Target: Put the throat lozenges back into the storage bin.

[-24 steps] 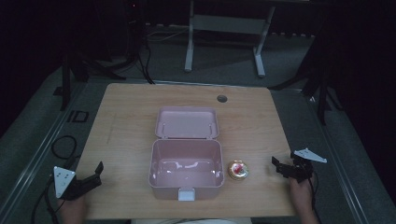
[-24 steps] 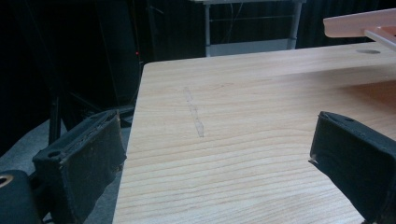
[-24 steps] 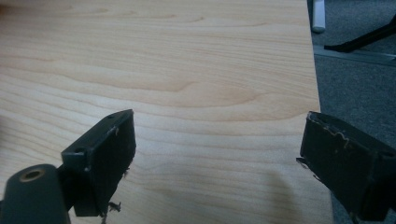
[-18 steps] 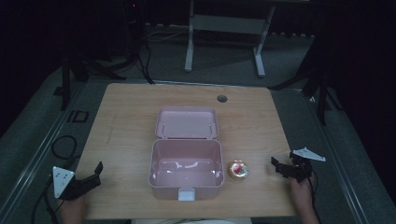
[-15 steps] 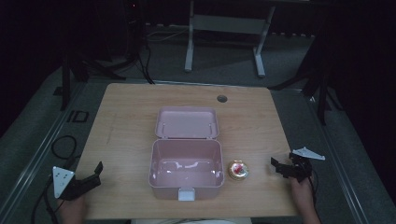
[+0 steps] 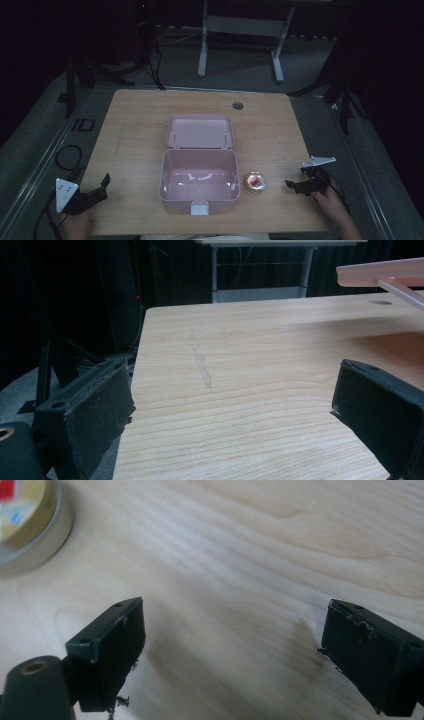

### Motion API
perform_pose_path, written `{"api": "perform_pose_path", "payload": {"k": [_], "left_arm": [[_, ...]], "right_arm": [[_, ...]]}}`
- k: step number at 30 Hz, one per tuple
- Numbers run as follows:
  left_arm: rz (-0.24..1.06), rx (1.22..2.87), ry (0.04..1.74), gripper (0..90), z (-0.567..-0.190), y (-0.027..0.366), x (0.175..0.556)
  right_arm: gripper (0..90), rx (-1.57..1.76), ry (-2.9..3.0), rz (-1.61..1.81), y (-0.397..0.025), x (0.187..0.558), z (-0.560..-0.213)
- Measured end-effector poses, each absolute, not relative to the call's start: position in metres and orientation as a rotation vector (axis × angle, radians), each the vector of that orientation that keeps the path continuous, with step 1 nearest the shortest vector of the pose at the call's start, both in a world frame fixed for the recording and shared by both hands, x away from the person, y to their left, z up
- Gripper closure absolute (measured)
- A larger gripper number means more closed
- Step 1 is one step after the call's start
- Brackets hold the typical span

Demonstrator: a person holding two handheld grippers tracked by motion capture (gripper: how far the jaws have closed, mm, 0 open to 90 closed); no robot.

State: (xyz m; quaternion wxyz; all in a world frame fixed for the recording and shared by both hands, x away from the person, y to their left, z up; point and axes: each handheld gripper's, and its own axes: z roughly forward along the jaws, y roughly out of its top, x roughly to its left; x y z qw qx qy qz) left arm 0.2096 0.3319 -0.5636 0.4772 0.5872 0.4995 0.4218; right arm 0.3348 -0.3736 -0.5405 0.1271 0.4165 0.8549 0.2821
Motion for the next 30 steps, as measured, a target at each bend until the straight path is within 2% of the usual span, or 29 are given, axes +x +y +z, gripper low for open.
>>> {"api": "perform_pose_path", "payload": {"k": [16,24,30], "left_arm": [[1.030,1.433,1.215,3.4,-0.564,0.332,0.209],[1.029,1.432,1.214,3.4,-0.564,0.332,0.209],[1.029,1.433,1.213,3.4,-0.564,0.332,0.209]], "right_arm": [[10.3,1.001,2.873,0.321,-0.357,0.342,-0.506],[10.3,0.983,3.053,0.056,-0.347,0.348,-0.501],[10.3,0.921,3.034,0.041,-0.334,0.353,-0.496]]}}
